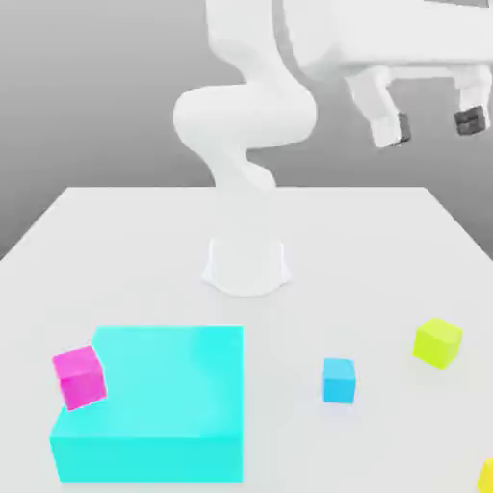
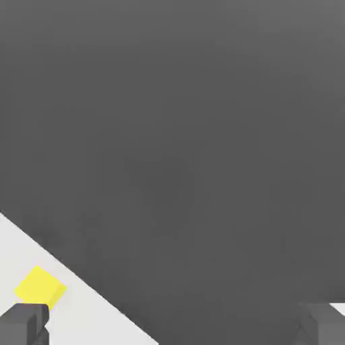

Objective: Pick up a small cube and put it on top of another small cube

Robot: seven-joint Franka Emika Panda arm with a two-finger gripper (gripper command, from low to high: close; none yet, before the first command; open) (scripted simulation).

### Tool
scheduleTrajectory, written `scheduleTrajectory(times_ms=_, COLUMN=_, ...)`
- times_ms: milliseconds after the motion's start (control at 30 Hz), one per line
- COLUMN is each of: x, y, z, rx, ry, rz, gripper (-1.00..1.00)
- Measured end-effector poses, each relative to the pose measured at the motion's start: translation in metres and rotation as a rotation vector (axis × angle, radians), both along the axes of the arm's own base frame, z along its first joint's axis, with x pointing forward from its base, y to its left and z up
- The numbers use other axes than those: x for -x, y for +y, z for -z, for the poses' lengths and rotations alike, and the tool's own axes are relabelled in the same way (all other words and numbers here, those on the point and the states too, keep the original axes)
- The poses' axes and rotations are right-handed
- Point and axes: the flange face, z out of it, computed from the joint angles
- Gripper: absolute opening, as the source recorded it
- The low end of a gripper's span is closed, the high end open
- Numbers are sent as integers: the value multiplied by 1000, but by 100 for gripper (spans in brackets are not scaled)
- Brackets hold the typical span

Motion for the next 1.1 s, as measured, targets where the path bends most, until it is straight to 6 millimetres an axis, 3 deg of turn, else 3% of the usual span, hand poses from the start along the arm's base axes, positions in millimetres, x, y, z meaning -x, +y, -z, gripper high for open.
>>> scheduleTrajectory(times_ms=167, x=-13, y=61, z=79, rx=82, ry=71, rz=-230, gripper=0)
scheduleTrajectory(times_ms=333, x=-16, y=102, z=161, rx=172, ry=134, rz=-431, gripper=0)
scheduleTrajectory(times_ms=467, x=-8, y=135, z=227, rx=252, ry=179, rz=-603, gripper=0)
scheduleTrajectory(times_ms=600, x=8, y=162, z=292, rx=336, ry=218, rz=-774, gripper=0)
scheduleTrajectory(times_ms=733, x=12, y=167, z=357, rx=354, ry=226, rz=-812, gripper=0)
scheduleTrajectory(times_ms=767, x=12, y=167, z=366, rx=355, ry=227, rz=-813, gripper=-100)
scheduleTrajectory(times_ms=967, x=13, y=167, z=370, rx=355, ry=229, rz=-814, gripper=-100)
scheduleTrajectory(times_ms=1100, x=12, y=168, z=324, rx=356, ry=229, rz=-815, gripper=-100)
